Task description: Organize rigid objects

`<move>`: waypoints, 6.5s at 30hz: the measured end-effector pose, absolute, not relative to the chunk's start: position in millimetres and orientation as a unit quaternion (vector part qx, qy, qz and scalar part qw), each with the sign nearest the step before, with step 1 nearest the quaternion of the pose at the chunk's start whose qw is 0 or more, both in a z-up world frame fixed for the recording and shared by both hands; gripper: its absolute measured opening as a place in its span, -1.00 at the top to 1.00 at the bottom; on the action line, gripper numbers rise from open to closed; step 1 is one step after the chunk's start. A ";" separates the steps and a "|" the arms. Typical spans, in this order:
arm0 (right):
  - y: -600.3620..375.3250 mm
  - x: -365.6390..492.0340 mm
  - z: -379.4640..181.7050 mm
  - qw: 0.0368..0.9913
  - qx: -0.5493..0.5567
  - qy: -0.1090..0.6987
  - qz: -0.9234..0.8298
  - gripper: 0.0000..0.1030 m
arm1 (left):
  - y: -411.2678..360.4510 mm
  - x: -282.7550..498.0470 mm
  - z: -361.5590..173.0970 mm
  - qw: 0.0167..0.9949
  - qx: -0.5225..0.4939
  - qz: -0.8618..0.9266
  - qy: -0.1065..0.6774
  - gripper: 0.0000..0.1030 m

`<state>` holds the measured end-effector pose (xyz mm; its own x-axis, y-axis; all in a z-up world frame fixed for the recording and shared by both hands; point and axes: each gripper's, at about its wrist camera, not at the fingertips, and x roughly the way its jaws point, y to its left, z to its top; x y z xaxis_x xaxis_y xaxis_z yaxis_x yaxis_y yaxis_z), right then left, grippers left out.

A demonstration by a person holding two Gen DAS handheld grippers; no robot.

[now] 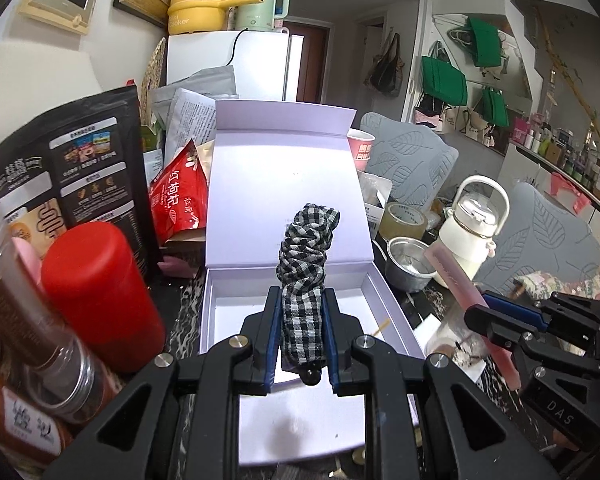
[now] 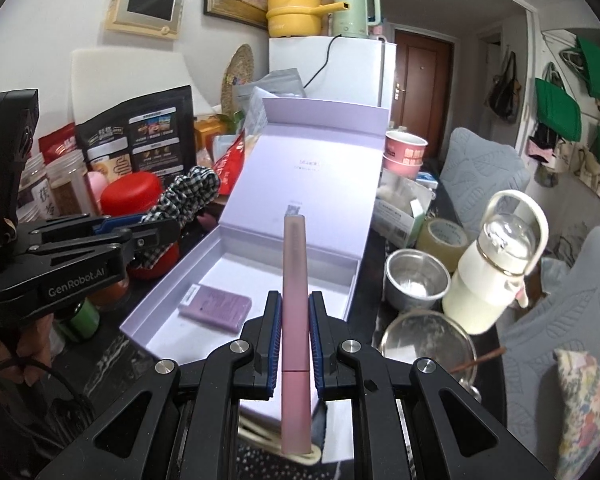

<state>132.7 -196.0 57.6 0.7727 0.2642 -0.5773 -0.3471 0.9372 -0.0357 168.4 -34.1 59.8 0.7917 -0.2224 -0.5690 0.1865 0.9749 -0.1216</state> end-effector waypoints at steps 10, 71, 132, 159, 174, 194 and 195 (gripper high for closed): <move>-186.8 169.2 48.5 0.936 -0.077 0.303 0.163 0.74 | -35.9 206.6 39.7 0.937 -0.016 -0.110 0.331 0.63; -159.1 206.8 15.0 0.913 -0.096 0.372 0.136 0.53 | -36.3 243.7 6.7 0.893 0.044 -0.044 0.445 0.61; -191.8 14.1 54.9 0.940 -0.074 0.310 0.120 0.22 | -29.7 32.7 41.9 0.927 0.048 -0.043 0.369 -0.84; -151.0 48.1 -17.9 0.892 -0.083 0.388 0.215 -0.12 | 10.3 31.6 -15.9 0.907 -0.006 -0.017 0.421 -0.84; -124.6 87.8 -44.5 0.857 -0.085 0.424 0.280 0.27 | 18.6 49.4 -22.1 0.902 -0.021 -0.015 0.432 -0.84; -202.9 41.9 -23.4 0.888 -0.008 0.403 0.219 0.51 | -52.2 73.6 -49.5 0.879 -0.011 -0.089 0.467 -0.84; -206.9 39.8 -24.3 0.890 -0.009 0.404 0.211 0.51 | -56.7 74.5 -52.1 0.878 -0.007 -0.090 0.470 -0.84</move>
